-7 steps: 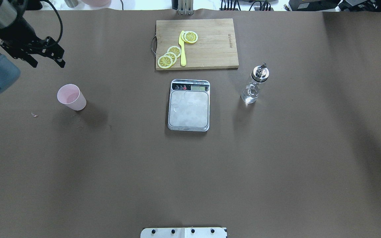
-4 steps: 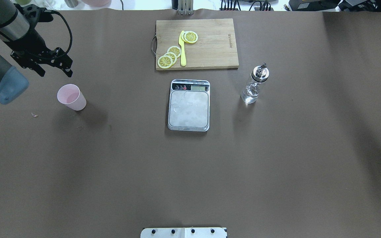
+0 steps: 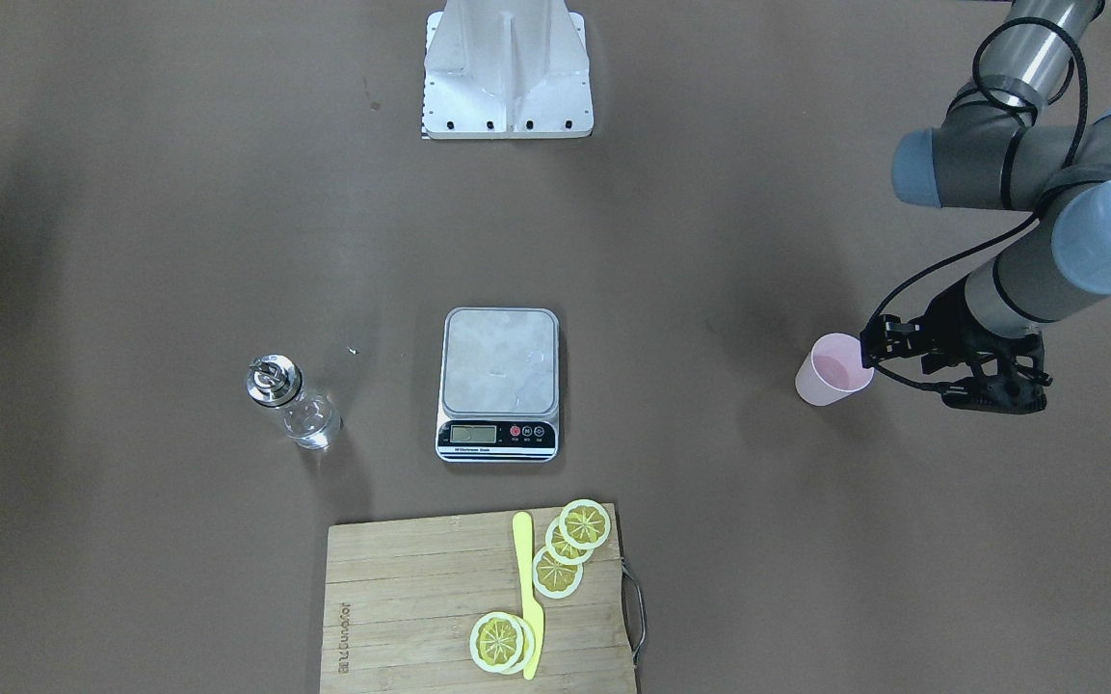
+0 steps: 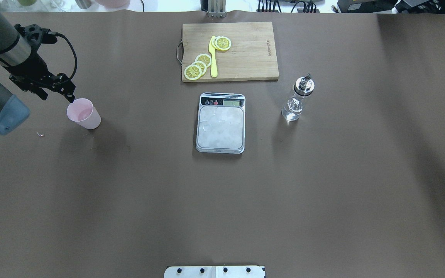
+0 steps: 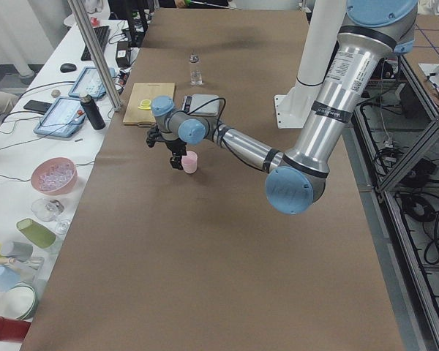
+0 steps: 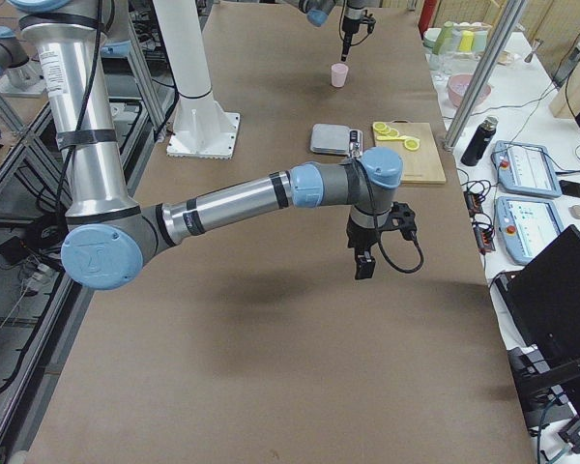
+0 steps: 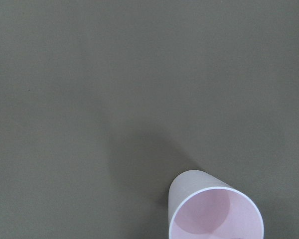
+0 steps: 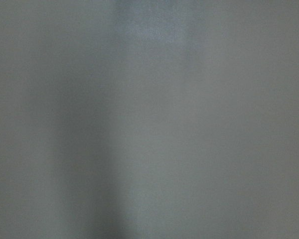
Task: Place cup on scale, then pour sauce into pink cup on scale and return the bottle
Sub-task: 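Move the left gripper down to the pink cup and grasp it, then carry the pink cup with the left gripper onto the scale tray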
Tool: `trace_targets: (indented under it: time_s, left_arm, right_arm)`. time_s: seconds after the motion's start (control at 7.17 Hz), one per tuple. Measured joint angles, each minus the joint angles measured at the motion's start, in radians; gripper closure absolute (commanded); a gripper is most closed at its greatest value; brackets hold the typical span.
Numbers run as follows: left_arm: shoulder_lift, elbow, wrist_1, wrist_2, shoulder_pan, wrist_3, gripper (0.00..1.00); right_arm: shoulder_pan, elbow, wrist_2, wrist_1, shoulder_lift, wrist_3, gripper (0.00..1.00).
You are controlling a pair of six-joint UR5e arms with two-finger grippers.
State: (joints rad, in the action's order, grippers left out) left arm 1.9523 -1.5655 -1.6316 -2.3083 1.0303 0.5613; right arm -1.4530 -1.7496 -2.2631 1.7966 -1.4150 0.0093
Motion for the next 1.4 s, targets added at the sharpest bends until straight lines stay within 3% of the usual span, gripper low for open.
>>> trace_targets:
  time_s: [0.42, 0.56, 0.7, 0.98, 1.4]
  left_arm:
    - [0.011, 0.027, -0.014, -0.004, -0.026, 0.022, 0.34]
    - [0.011, 0.041, -0.044, -0.005, -0.036, 0.041, 0.38]
    - [0.012, 0.059, -0.078, -0.006, -0.041, 0.053, 0.55]
    - [0.012, 0.076, -0.107, -0.007, -0.043, 0.057, 1.0]
    - [0.016, 0.063, -0.112, -0.008, -0.044, 0.062, 1.0]
  right_arm:
    - [0.004, -0.002, 0.0, 0.0, 0.001, 0.0, 0.0]
    - [0.009, -0.002, 0.001, 0.0, 0.002, 0.001, 0.0]
    - [0.012, -0.002, 0.001, 0.0, 0.002, 0.0, 0.0]
    - [0.015, -0.003, 0.002, 0.0, 0.002, 0.0, 0.0]
    - [0.022, -0.001, 0.007, 0.0, 0.003, 0.0, 0.0]
